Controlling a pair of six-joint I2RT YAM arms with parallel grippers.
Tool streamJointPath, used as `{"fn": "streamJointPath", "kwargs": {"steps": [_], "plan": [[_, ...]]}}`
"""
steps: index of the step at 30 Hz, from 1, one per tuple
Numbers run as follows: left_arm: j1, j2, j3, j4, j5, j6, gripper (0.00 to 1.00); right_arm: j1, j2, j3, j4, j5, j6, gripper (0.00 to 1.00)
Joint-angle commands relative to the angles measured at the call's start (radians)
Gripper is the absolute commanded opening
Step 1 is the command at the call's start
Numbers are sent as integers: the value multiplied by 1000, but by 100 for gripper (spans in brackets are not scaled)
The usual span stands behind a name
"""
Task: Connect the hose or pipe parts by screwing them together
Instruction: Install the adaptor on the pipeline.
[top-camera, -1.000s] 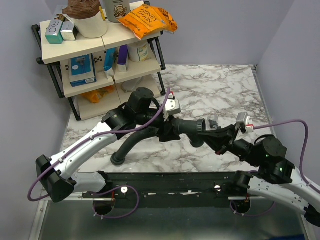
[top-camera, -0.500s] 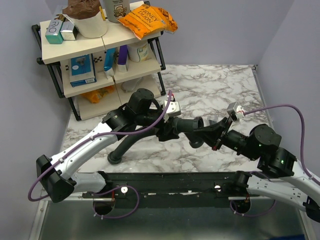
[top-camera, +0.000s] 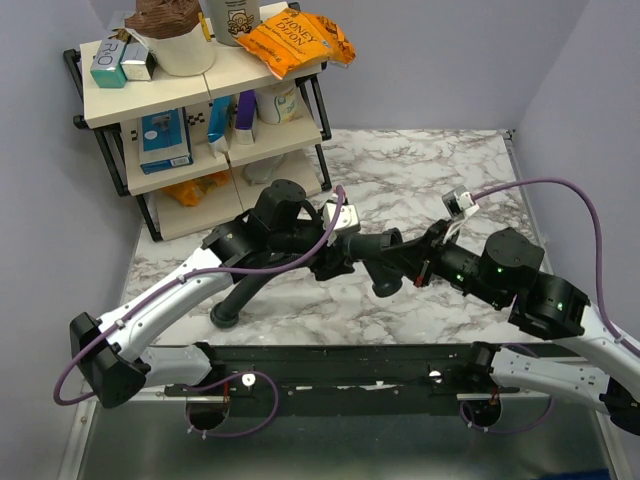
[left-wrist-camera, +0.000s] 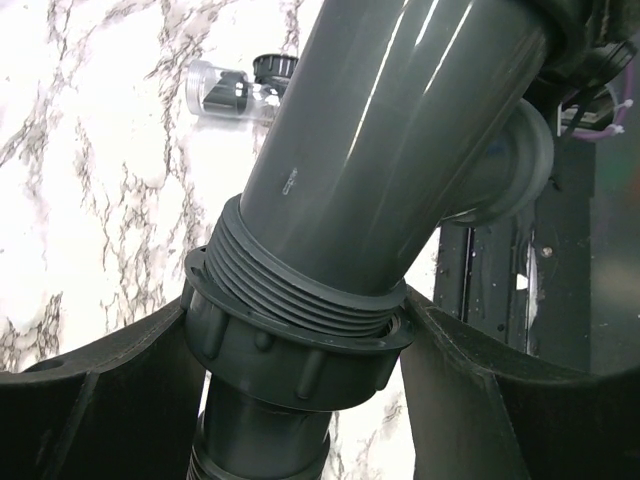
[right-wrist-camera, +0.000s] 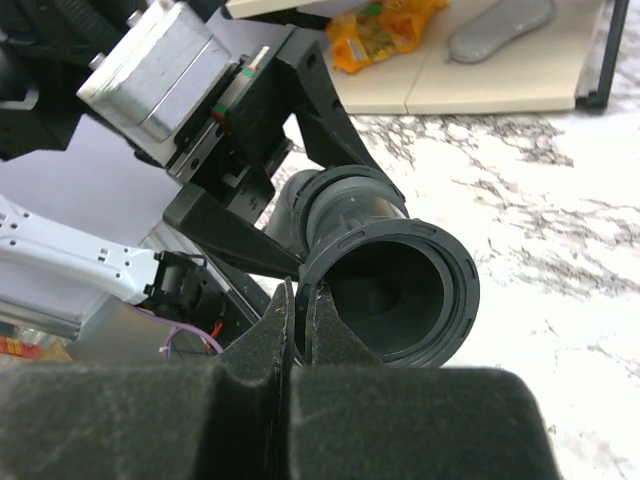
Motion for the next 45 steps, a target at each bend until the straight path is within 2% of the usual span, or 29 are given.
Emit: {"fn": "streamJointPath", "kwargs": {"steps": [1,7,11,18,23,34,38,45], "plan": [[-14,-46,-5,170,-11,34,0,9,59,11,-140,-45,110,1],[-15,-59,-22,182,-1,24,0,-11,70,2,-75,-101,137,1],[-15,-71,-30,197,-5,12,0,-69,61,-9,7,-162,166,1],[-15,-94,-44,219,-15,-9,0,-86,72,-32,150,-226,206,1],[-15,-114,-22,165,-1,-14,0,-89,58,-24,199,-237,180,1],[-17,-252,-154,283,-91,80,0,-103,46,14,186,-219,294,1],[-20,-272,-174,291,-120,98,0,-104,61,102,115,-196,240,1],[-20,-307,-208,307,-146,93,0,-103,82,284,-18,-205,41,1]]}}
